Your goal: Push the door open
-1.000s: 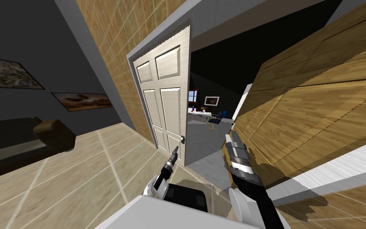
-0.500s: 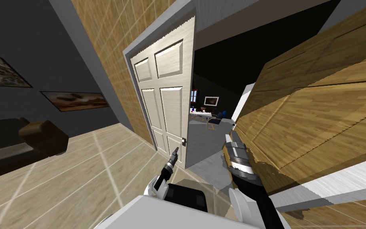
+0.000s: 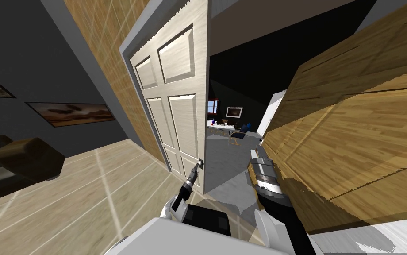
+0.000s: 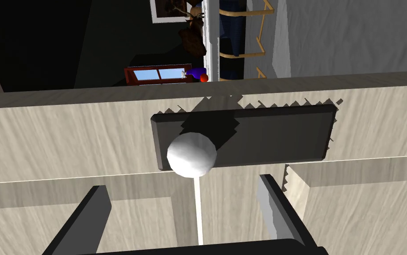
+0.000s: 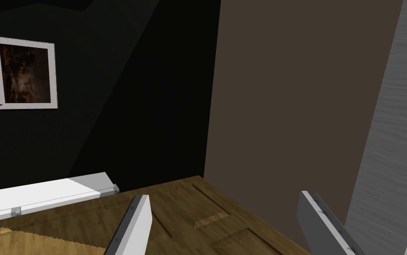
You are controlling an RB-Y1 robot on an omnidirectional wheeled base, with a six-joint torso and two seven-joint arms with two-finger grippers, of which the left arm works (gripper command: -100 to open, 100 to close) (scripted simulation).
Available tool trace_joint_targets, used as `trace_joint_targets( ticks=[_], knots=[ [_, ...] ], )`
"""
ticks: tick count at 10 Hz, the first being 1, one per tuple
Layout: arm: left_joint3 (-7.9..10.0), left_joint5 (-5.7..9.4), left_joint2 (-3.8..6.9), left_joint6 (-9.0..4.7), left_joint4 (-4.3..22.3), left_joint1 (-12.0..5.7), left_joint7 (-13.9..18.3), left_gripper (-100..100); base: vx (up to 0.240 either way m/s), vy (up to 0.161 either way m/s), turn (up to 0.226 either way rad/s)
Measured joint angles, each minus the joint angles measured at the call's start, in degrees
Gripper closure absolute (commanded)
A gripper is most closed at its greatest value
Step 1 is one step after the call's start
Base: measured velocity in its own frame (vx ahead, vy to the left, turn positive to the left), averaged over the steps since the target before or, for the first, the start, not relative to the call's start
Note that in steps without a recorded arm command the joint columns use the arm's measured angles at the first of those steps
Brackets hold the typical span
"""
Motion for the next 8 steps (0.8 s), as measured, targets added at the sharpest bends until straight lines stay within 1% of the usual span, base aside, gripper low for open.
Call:
trace_joint_targets(
  ticks=[2, 3, 4, 8],
  knots=[
    [0.40, 0.01, -0.31, 0.00, 0.40, -0.26, -0.14, -100, 0.171, -0.057, -0.026],
    [0.56, 0.02, -0.47, -0.07, 0.68, -0.39, -0.20, -100, 0.068, -0.022, 0.010],
    [0.54, 0.01, -0.50, -0.15, 0.72, -0.34, -0.19, 100, -0.015, 0.002, -0.006],
    [0.52, -0.01, -0.48, 0.06, 0.75, -0.39, -0.23, 100, -0.013, 0.005, -0.003]
  ],
)
